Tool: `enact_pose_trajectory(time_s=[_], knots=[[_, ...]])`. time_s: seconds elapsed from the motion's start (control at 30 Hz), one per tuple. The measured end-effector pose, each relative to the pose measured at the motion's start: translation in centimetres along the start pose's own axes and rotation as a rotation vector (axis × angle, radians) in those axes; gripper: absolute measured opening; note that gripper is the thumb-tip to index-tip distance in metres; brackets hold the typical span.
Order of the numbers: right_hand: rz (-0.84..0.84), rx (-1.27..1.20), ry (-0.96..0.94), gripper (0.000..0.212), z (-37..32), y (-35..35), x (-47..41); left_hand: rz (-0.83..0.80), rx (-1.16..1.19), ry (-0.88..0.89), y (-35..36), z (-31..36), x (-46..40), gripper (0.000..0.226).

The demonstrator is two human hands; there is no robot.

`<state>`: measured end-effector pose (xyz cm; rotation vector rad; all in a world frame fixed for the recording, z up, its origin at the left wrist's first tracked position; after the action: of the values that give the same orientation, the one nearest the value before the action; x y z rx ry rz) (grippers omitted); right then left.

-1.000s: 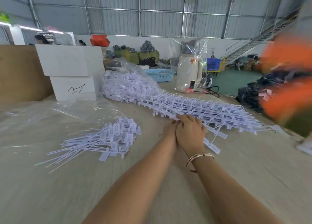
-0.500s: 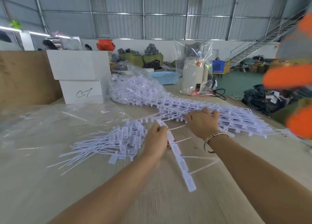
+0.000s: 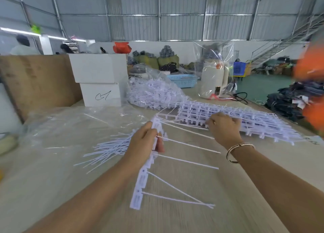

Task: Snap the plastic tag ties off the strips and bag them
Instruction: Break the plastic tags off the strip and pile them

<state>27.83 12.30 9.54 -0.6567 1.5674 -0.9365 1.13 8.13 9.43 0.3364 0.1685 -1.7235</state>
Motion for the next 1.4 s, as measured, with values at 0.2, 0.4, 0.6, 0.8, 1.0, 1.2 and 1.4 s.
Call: enact_pose_trajectory(time_s=[0.2, 0.4, 0.6, 0.8, 1.0, 1.2, 1.4], knots=[[-0.201, 0.300, -0.187, 0.043, -2.0, 2.8, 1.2, -0.098, 0.027, 0.115, -1.4, 2.6, 0.8, 0.019], [-0.126, 0.471, -0.151, 0.032, -2.0, 1.1, -0.8, -0.263, 0.142, 0.158, -2.7, 2.7, 1.9, 0.021], [-0.162, 0.491, -0.159, 0.024, -2.9, 1.6, -0.8, -0.637, 0.171, 0.054, -2.6, 0.7, 2.9, 0.013], [0.078, -0.089, -0.197, 0.025, -4.5, -2.0, 2.0, -0.696, -0.360, -0.246, -5.8, -6.0, 3.4, 0.018], [-0.083, -0.206, -0.309, 0.028, -9.0, -0.7, 5.6, -0.730, -1.281, 0.020, -5.0, -4.3, 3.8, 0.018], [-0.483, -0.547, -0.026, 0.042, -10.4, 3.7, 7.1, -0.554, -1.248, 0.209, 1.0, -1.8, 4.7, 0.031], [-0.371, -1.078, 0.255, 0.041, -9.2, 2.9, 7.7, -0.510, -1.074, 0.205, 6.8, -4.3, 4.9, 0.031]])
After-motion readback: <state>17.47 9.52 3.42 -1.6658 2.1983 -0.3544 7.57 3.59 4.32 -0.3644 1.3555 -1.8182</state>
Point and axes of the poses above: each hand's wrist, its own x-axis away from the middle knuckle, its own y-axis out of the palm, z = x × y, the point moved 10 cm from there along -x, towards the middle knuckle, and after that the axes turned 13 degrees about x, right-handed, at the moved point
